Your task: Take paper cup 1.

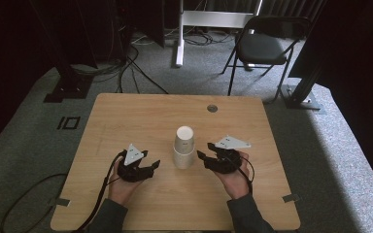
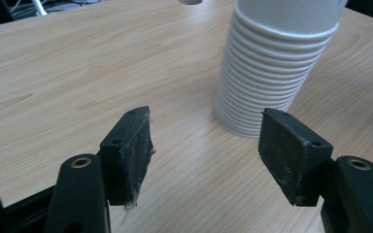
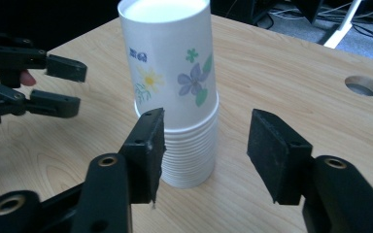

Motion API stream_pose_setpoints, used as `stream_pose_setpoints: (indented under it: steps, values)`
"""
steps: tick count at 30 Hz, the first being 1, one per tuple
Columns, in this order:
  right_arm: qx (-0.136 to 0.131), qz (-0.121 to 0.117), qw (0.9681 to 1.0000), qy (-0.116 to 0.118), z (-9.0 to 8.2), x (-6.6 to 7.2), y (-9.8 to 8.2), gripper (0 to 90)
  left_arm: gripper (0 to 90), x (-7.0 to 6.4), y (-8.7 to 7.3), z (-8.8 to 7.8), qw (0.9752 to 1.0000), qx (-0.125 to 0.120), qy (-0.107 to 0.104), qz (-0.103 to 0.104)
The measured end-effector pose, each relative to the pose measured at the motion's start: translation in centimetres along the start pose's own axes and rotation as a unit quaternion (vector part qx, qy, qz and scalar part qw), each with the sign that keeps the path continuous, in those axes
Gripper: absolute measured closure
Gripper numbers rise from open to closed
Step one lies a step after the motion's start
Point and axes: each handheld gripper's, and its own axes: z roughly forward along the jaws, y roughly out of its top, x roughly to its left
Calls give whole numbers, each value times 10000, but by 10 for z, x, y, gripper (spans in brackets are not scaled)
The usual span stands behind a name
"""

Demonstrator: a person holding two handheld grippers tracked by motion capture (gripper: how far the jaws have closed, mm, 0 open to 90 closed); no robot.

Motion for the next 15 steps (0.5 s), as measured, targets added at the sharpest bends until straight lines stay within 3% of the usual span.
stream_pose_setpoints:
  steps: [5,15]
  values:
    - [12,-43,10000,13,3,1,4,433,362,-4,3,5,10000,-18,-91,-25]
    - [-143,-245,9996,37,3,5,16,473,362,-18,11,22,9994,-56,-340,43]
